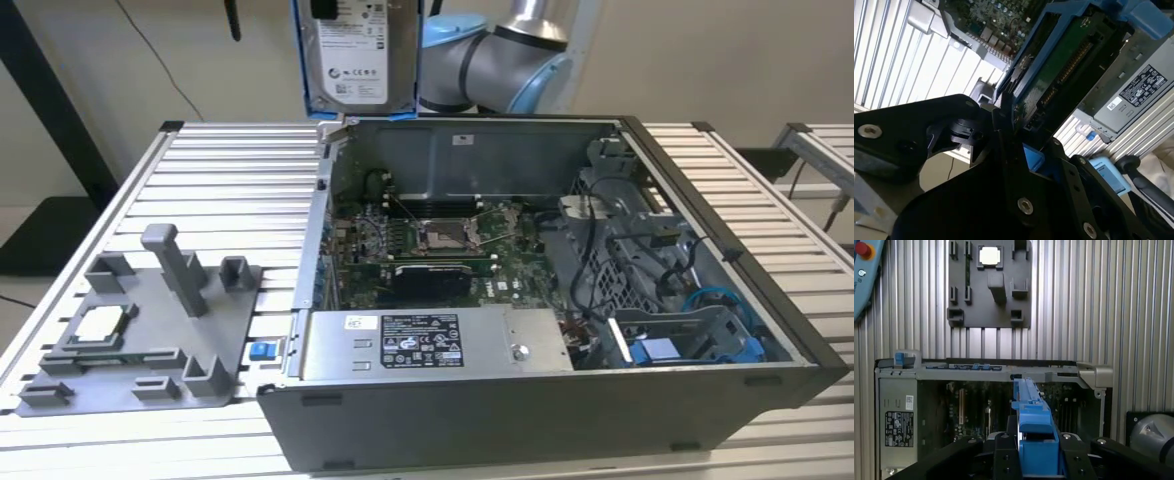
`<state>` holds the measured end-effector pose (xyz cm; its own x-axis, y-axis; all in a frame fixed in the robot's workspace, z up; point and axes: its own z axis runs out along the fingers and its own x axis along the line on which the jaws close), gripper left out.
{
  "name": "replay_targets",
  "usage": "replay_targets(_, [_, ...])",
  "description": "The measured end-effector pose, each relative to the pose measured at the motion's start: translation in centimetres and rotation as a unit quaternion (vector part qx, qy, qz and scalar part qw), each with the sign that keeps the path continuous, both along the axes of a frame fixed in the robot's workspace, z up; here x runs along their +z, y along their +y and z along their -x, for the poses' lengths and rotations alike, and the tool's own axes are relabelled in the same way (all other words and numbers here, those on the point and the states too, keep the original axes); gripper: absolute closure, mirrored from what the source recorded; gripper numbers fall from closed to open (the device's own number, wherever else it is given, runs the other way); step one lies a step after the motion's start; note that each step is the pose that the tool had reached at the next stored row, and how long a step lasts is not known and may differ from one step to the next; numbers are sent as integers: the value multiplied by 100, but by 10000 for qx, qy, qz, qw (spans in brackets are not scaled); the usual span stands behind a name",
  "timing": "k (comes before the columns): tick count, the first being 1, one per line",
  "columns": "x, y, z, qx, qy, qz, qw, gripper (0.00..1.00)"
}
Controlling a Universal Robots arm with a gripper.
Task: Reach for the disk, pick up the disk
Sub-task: 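Pick up the disk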
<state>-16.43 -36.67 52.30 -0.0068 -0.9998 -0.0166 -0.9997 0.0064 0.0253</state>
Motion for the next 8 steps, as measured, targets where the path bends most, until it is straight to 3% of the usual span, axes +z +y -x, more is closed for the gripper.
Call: replay_targets(8, [1,0,-339,0,20,1,10000,100])
